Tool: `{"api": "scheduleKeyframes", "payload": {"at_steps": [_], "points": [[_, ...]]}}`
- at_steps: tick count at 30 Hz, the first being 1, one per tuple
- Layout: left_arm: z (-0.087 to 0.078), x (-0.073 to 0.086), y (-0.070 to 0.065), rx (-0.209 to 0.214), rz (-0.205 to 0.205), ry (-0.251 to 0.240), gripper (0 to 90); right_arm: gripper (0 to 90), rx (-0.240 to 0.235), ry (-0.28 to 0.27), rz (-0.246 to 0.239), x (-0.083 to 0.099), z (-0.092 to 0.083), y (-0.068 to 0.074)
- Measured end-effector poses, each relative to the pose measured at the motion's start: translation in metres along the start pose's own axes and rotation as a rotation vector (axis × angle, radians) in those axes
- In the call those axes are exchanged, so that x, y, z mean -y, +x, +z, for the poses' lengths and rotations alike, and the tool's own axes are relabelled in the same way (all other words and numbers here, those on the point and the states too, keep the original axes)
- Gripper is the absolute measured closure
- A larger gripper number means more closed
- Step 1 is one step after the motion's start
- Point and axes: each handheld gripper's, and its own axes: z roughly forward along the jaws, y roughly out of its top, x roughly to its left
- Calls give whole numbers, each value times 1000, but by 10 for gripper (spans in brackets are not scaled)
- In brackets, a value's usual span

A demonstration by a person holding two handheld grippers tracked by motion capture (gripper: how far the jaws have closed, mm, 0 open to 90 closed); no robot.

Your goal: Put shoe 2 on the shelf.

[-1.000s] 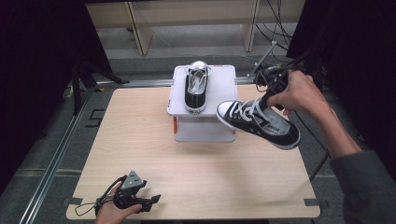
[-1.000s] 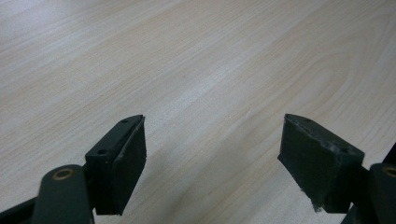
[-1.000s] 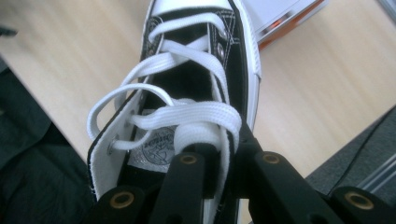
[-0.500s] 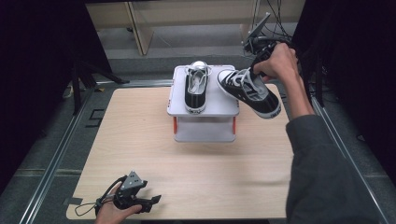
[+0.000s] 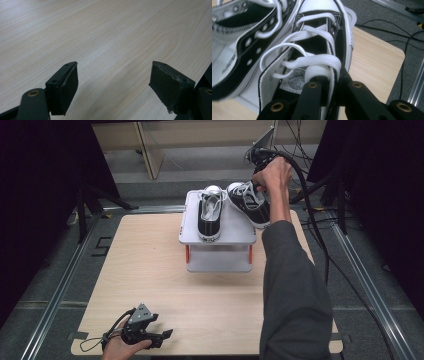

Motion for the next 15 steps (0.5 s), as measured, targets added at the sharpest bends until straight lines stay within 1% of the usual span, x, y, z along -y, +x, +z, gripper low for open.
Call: {"api": "scheduleKeyframes", "payload": {"at_steps": [2,3,4,6,7,8,9,10,11,12,13,14,15], "points": [[0,-1,0,2,2,0,222,860,1,-5,16,-5,6,1],[0,-1,0,3,2,-1,222,860,17,-11,0,-7,8,1],[-1,-1,0,7,3,0,222,859,7,-5,15,-9,10,2],[-1,-1,0,8,2,0,222,859,8,-8,15,-12,16,5],[-1,-1,0,8,5,3,222,859,7,1,15,-13,18,8],[-1,-1,0,10,0,3,222,858,18,15,21,-13,19,11],[-1,-1,0,7,3,9,222,857,20,13,5,-13,19,11],[-1,-1,-1,8,-3,9,222,856,0,14,16,-12,19,11],[0,-1,-1,10,-6,10,222,853,-5,17,17,-11,18,12],[0,-1,-1,6,0,7,222,845,-30,26,13,-9,18,16],[0,-1,-1,5,8,9,222,845,-30,26,13,-9,18,16],[0,-1,-1,3,10,12,222,841,-38,38,14,-8,19,17],[1,-1,-1,6,6,6,221,833,-57,52,18,-5,22,21]]}}
